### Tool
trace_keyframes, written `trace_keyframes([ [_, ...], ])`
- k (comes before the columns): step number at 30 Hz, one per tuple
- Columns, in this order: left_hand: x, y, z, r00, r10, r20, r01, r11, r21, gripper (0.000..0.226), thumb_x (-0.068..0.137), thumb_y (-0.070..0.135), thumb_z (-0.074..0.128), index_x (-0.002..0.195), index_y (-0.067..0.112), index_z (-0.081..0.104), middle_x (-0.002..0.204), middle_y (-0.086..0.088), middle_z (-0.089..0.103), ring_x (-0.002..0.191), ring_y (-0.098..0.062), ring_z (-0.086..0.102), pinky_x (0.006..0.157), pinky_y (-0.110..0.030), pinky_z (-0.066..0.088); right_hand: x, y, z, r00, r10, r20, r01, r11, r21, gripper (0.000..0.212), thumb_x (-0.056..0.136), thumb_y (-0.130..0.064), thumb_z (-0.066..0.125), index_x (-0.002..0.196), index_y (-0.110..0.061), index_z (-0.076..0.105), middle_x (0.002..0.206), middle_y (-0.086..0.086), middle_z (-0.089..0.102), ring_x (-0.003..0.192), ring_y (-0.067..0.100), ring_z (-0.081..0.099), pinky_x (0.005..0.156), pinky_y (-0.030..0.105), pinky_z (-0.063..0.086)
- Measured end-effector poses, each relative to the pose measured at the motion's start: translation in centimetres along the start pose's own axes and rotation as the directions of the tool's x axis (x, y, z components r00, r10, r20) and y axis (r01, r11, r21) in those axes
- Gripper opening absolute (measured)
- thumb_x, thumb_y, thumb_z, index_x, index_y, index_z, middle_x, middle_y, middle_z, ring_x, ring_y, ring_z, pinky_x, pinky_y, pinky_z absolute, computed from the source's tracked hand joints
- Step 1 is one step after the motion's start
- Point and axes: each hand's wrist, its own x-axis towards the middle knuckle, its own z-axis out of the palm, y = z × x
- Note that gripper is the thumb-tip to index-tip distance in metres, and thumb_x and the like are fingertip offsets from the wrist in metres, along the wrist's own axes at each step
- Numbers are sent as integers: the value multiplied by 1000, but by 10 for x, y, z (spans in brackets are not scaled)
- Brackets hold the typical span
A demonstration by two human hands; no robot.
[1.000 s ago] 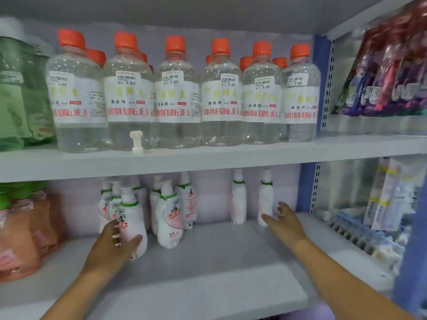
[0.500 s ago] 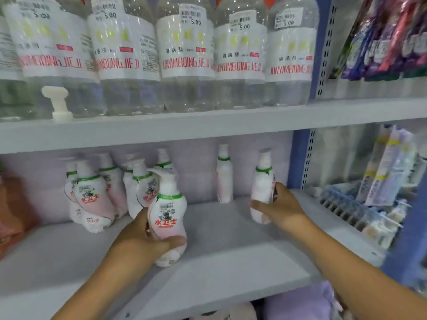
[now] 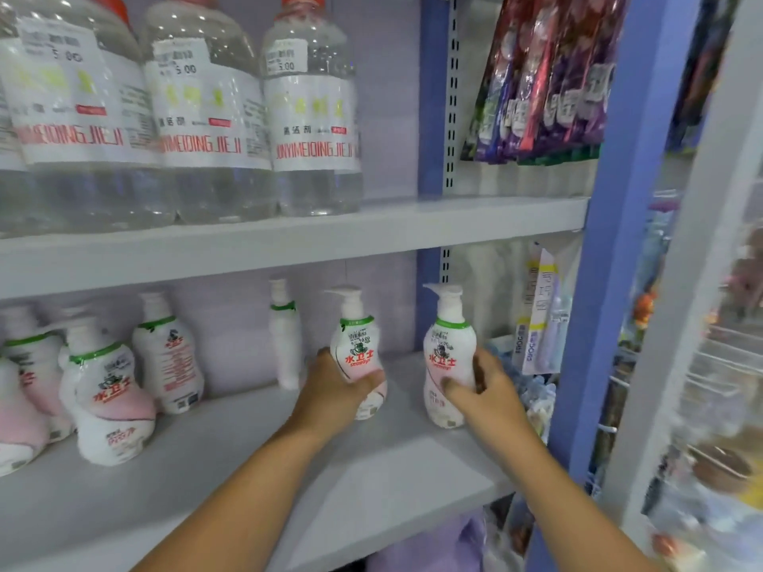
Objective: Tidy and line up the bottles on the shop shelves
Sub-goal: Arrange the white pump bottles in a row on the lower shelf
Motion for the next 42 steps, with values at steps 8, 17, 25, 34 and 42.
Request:
trace_keyframes([
  [8, 39, 5, 18, 935, 14, 354, 16, 997, -81, 45, 88, 0, 70, 125, 25, 62, 111, 8, 78, 106, -12, 74, 87, -29, 60, 5, 19, -3, 994, -76, -80, 75, 997, -12, 68, 76, -27, 86, 132, -46, 51, 132, -18, 51, 117, 0, 61, 95, 21, 51],
  [17, 33, -4, 39, 910, 165, 380, -21, 934, -356, 29, 102, 16, 63, 128, 28, 67, 123, 5, 76, 111, -17, 74, 90, -38, 62, 6, 21, -9, 996, -62, -66, 56, 994, -89, 49, 86, -16, 82, 131, -24, 64, 127, -3, 56, 109, 4, 63, 89, 10, 50],
  [25, 27, 10, 51, 918, 182, 353, -14, 903, -429, 27, 98, 18, 69, 122, 30, 71, 114, 7, 79, 103, -13, 76, 75, -25, 62, 8, 17, 0, 994, -54, -91, 40, 988, -150, 65, 70, -36, 92, 125, -41, 57, 120, -21, 46, 105, -4, 58, 92, 17, 50],
  [34, 21, 13, 55, 909, 204, 363, -26, 898, -439, 27, 94, 29, 71, 111, 50, 75, 118, 9, 77, 108, -10, 74, 78, -20, 59, 7, 19, -5, 993, -103, -52, 91, 977, -191, 54, 78, -29, 87, 127, -37, 63, 116, -13, 48, 105, 1, 57, 84, 7, 47],
  [42, 21, 10, 61, 920, 197, 337, -37, 903, -427, 29, 100, 24, 67, 116, 48, 73, 119, 9, 77, 110, -11, 74, 81, -22, 60, 7, 23, -3, 992, -110, -67, 96, 978, -186, 57, 77, -34, 87, 123, -45, 56, 116, -22, 44, 105, -14, 53, 85, 6, 48],
])
